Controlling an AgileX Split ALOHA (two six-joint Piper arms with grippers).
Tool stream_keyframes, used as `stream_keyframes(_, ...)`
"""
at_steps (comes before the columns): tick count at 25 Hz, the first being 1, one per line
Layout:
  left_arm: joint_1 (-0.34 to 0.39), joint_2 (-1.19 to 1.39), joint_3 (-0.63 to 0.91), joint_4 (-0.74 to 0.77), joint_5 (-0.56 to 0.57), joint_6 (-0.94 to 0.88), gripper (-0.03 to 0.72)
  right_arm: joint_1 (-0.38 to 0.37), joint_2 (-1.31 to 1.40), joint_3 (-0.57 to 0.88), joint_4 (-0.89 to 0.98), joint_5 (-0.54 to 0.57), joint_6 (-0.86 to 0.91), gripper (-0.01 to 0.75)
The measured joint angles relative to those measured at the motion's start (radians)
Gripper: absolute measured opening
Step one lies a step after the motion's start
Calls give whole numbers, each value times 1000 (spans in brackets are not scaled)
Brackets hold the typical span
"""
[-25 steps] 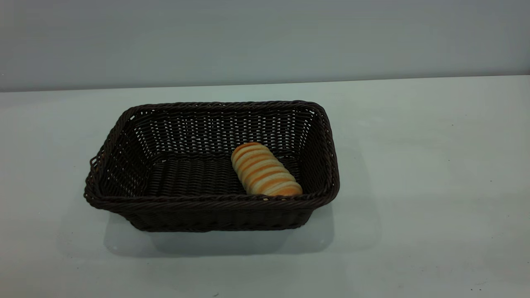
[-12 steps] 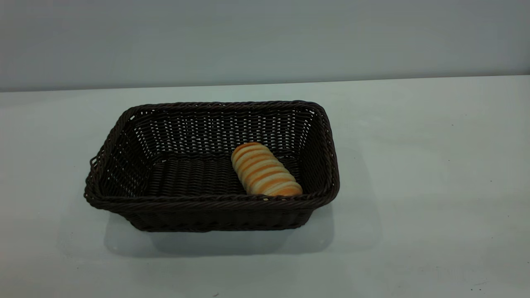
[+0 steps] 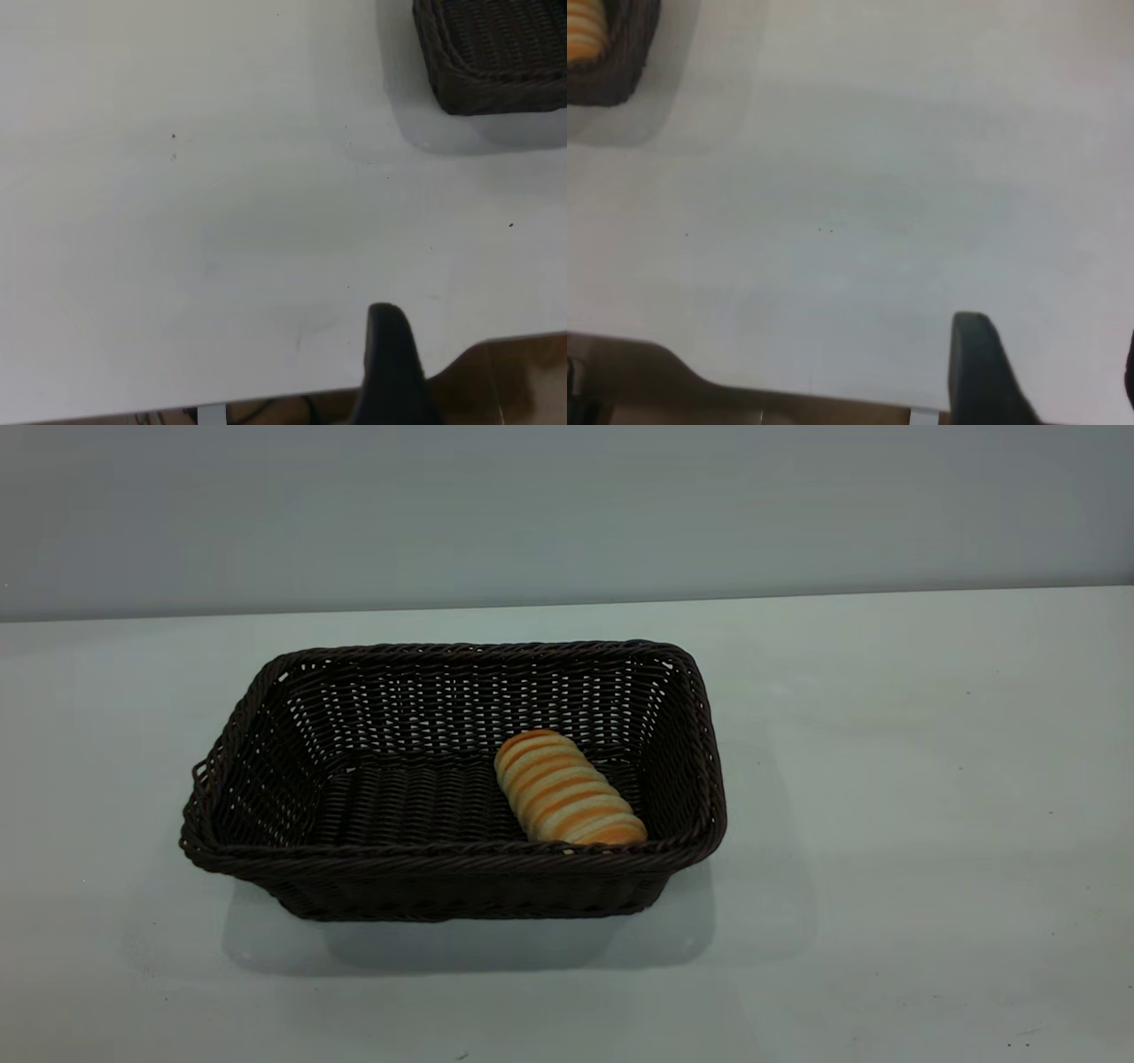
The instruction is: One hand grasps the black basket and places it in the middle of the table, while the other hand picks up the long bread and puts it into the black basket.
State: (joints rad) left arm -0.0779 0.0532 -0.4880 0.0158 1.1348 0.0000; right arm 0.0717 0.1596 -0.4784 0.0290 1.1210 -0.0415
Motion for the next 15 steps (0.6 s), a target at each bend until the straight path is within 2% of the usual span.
stream_keyframes(4, 0, 0, 0, 0, 0, 0, 550, -3, -7, 0, 1, 0, 0, 370)
stream_keyframes(10, 0, -47, 0, 0, 0, 0, 550, -68, -71, 0, 8, 1, 0, 370)
stream_keyframes(15, 0, -72, 0, 0, 1, 0, 550, -78, -71, 0, 9, 1, 0, 370)
